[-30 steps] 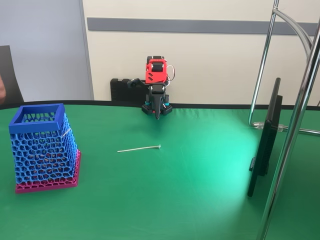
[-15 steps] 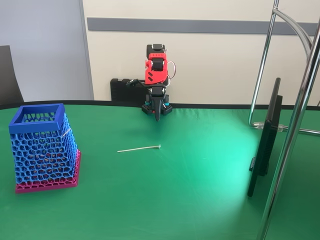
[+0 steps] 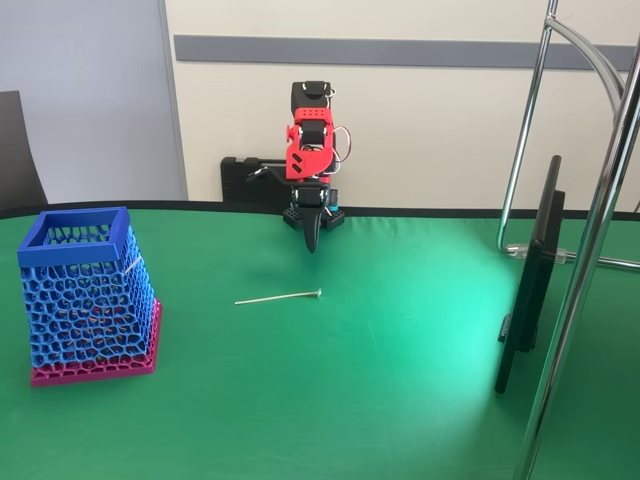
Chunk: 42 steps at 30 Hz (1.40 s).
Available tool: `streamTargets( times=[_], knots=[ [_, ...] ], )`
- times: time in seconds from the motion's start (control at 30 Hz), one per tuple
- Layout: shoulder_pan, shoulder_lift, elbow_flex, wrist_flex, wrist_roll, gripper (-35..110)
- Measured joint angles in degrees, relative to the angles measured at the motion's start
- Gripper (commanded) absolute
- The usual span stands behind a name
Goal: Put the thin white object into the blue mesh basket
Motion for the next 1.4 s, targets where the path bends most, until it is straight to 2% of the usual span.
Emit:
streamTargets(
  times=[0.23,0.7,1.4],
  knots=[
    [0.18,-9.76,-8.53,3.08,3.52,13],
    [-2.02,-27.51,-24.43,9.49,11.07,13],
    [-0.53,-40.17,-35.60,12.39,13.01,14]
  ],
)
